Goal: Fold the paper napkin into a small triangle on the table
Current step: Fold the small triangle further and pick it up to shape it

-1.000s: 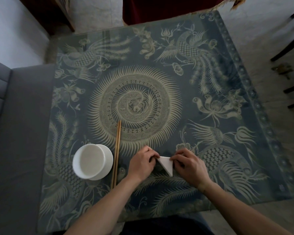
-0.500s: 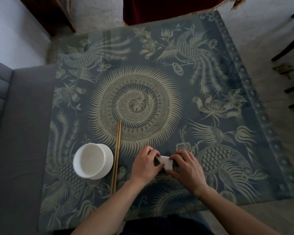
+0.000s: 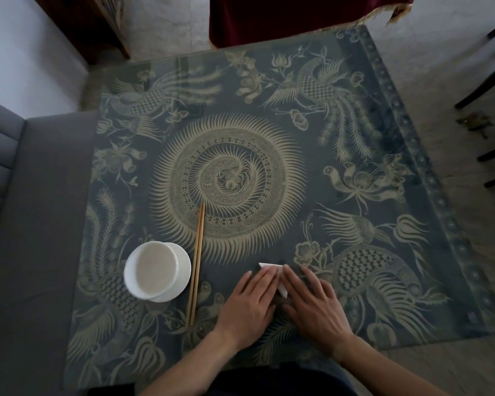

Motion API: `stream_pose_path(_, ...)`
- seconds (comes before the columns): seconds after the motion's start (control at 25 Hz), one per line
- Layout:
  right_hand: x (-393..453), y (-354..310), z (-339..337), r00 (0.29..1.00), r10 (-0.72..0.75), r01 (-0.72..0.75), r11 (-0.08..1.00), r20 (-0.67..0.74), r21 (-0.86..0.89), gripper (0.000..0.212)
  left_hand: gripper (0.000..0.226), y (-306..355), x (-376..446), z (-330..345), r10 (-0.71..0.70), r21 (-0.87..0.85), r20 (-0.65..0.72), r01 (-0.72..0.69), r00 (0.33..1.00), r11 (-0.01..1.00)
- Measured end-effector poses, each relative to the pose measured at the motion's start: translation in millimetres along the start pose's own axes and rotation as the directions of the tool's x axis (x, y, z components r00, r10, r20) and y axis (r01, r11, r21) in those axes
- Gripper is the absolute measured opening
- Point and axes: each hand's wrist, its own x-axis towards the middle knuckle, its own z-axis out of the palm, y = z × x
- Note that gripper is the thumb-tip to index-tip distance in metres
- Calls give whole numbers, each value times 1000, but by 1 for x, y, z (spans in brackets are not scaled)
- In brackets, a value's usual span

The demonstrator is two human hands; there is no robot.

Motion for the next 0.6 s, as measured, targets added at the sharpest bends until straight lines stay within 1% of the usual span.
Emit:
stream_pose_path(0.12,-7,4,-3,998,-53,55,997,44,-49,68,61,1,0,-6,-13,7,56,12,998,1000)
stream_pose_path(0.4,6,12,-17,984,-149,163,976,99,-145,66,65,1,3,-16,-50,-27,87,52,995,998)
stream_pose_path(0.48,10,16,-21,976,-184,202,966,115,-162,69,66,3,5,-18,-69,-31,105,72,992,997)
stream_pose_path(0.6,11,17,-24,974,-195,214,960,118,-179,72,70,6,6,-18,-100,-86,124,111,987,990)
